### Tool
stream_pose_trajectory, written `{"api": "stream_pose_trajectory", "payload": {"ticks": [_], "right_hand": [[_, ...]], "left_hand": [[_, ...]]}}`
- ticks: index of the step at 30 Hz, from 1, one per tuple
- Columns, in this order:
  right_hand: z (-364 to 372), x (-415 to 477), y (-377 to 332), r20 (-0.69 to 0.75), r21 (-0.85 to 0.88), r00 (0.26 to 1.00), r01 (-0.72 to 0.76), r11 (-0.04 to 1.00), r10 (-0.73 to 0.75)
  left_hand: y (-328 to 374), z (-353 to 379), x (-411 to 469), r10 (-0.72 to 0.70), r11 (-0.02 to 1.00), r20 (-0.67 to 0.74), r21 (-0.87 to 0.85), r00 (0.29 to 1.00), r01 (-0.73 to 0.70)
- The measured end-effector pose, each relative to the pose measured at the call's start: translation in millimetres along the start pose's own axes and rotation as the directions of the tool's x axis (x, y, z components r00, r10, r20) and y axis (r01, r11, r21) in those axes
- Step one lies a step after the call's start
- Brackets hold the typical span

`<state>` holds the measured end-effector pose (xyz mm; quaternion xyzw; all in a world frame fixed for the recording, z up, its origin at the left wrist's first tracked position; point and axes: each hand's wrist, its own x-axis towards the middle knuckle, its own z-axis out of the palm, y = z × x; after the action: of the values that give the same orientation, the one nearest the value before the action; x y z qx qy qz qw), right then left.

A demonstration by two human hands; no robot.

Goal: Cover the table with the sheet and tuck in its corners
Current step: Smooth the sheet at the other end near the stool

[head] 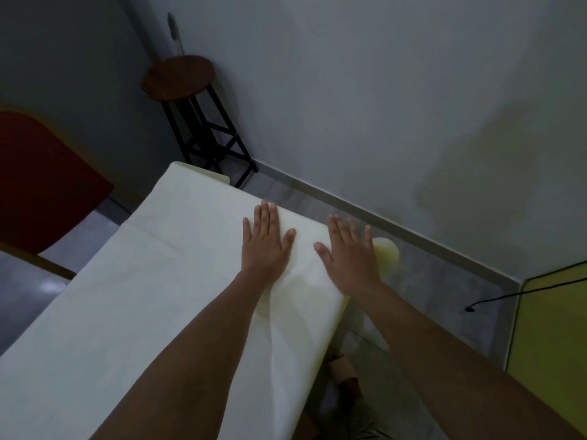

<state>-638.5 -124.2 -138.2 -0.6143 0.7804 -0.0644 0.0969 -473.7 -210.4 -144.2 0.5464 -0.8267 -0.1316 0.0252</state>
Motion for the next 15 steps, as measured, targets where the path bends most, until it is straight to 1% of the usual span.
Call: {"api": "stream_pose_trajectory", "payload": {"ticks": [4,8,10,11,13,15], "right_hand": [[-10,12,8,0.151,0.131,0.988,0.023,0.991,-0.043],[-16,18,15,0.211,0.246,0.972,0.050,0.968,-0.104],[-20,15,19,0.214,0.306,0.966,0.075,0.949,-0.145],[-21,10,21,0.182,0.295,0.969,0.106,0.950,-0.165],[-18,-3,24,0.088,0.187,0.976,0.182,0.965,-0.201],[-15,-12,25,0.074,0.086,0.974,0.206,0.975,-0.212]], "left_hand": [[11,-2,-9,-0.029,0.999,0.012,-0.042,1.000,0.029],[30,1,-28,-0.056,0.997,0.024,-0.059,0.998,0.058],[37,4,-34,-0.098,0.992,0.035,-0.071,0.995,0.101],[39,6,-36,-0.124,0.989,0.032,-0.075,0.992,0.126],[46,10,-38,-0.172,0.982,0.011,-0.074,0.985,0.172],[54,14,-34,-0.231,0.970,-0.011,-0.081,0.973,0.229]]}}
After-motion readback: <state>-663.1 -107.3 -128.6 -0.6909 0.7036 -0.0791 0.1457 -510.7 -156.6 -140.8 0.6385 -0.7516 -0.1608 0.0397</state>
